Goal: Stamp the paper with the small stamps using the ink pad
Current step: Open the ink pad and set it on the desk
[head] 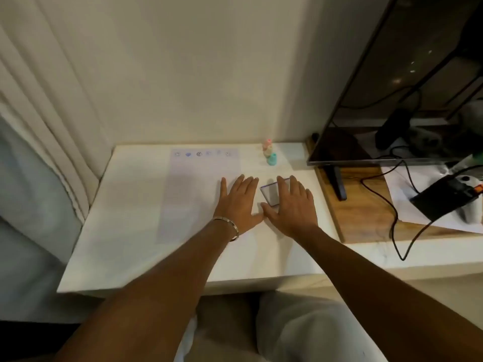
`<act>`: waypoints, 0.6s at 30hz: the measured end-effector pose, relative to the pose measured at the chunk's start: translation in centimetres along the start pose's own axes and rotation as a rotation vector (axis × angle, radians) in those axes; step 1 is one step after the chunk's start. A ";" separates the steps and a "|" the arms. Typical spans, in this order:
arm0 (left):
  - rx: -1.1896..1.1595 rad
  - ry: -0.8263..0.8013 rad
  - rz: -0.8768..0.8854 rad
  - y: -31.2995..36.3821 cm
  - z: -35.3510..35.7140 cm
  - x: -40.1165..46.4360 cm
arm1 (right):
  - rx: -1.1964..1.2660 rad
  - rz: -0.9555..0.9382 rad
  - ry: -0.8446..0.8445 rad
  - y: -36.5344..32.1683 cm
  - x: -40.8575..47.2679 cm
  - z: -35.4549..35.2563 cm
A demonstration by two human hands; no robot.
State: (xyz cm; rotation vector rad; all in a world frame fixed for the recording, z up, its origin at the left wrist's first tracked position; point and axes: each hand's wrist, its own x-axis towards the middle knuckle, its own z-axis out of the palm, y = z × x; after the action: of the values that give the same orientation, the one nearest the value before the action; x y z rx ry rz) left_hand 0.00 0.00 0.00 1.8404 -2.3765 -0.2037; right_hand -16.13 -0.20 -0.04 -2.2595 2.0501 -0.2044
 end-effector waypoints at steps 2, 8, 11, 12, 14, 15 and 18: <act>-0.009 0.008 0.000 0.1 0.3 0.4 | 0.021 0.011 0.013 0.0 0.5 0.5; -0.130 0.092 -0.023 0.0 1.9 0.8 | 0.067 0.056 0.053 0.4 1.5 2.0; -0.178 0.105 -0.038 0.1 2.3 0.9 | 0.129 0.083 0.076 0.4 1.8 2.2; -0.192 0.110 -0.037 0.1 2.4 0.9 | 0.150 0.087 0.087 0.4 1.8 2.3; -0.221 0.122 -0.039 0.3 2.5 0.8 | 0.187 0.090 0.100 0.1 1.7 2.3; -0.233 0.126 -0.041 0.3 2.5 0.7 | 0.201 0.089 0.103 -0.1 1.6 2.3; -0.253 0.143 -0.056 0.0 2.1 0.1 | 0.211 0.058 0.122 -1.4 1.2 2.0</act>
State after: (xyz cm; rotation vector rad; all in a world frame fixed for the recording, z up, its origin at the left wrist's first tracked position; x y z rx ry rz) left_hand -0.40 0.00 -2.08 1.7424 -2.0983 -0.3487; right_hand -14.33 -1.34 -1.75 -2.1071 2.0373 -0.5403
